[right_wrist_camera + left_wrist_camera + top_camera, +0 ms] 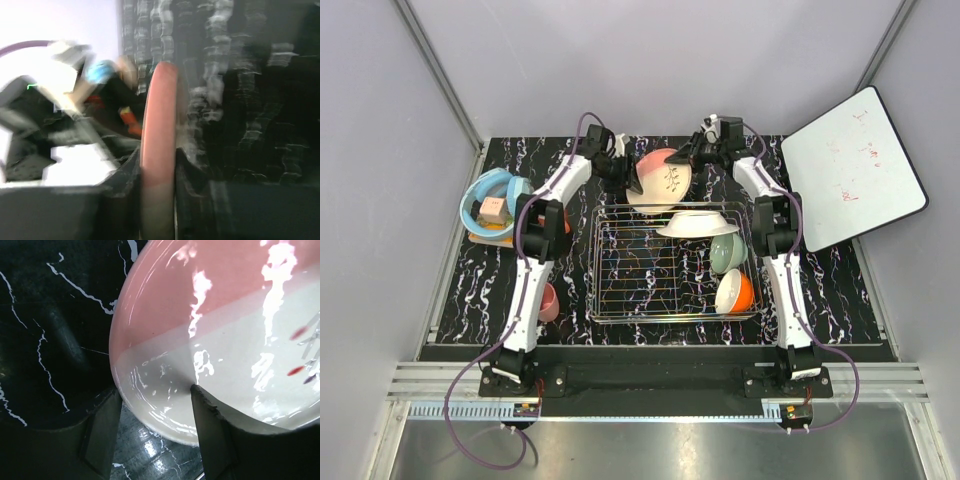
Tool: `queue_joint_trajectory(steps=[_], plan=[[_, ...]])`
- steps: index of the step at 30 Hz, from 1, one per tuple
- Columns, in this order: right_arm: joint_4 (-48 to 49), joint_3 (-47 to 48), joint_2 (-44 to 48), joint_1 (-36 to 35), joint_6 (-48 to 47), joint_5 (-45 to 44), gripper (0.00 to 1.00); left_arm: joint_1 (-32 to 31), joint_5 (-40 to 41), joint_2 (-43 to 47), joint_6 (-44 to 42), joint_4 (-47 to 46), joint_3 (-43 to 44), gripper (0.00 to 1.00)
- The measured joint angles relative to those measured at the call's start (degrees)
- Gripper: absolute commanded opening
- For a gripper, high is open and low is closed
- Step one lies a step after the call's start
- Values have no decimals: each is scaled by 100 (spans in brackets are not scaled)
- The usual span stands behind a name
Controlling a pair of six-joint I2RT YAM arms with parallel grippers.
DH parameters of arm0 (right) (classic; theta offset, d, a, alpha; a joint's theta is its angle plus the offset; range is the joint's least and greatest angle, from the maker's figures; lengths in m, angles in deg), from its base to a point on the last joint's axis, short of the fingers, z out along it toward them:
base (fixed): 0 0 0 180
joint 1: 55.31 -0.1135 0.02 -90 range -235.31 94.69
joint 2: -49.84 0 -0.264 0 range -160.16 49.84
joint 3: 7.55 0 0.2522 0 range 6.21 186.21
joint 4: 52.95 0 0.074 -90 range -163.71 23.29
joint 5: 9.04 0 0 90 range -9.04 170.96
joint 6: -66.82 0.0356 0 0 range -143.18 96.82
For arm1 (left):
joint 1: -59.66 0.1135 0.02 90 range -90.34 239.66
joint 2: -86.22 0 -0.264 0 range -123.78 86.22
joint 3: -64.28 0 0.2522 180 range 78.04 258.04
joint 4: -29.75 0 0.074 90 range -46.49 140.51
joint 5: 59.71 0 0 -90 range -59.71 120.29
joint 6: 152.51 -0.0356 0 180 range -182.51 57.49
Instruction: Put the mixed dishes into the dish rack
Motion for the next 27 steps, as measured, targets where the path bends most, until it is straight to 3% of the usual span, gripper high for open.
queue_joint_trajectory(steps=[8,17,22,24,25,27], plan=[[-295,-428,74,111,-181,-199,0,26,26,149,-37,-236,-323,59],[-1613,-269,275,9,-1672,-658,0,92,-269,553,-177,-308,-981,66],[-1978,72,275,-138,-2151,-857,0,225,-428,911,-313,33,-1303,76],[-2083,273,275,-190,-2280,-896,0,295,-459,1128,-391,184,-1353,84],[-2105,367,275,-212,-2341,-938,0,332,-461,1270,-442,232,-1394,93],[-2098,487,284,-238,-2430,-999,0,402,-457,1578,-522,345,-1443,98]])
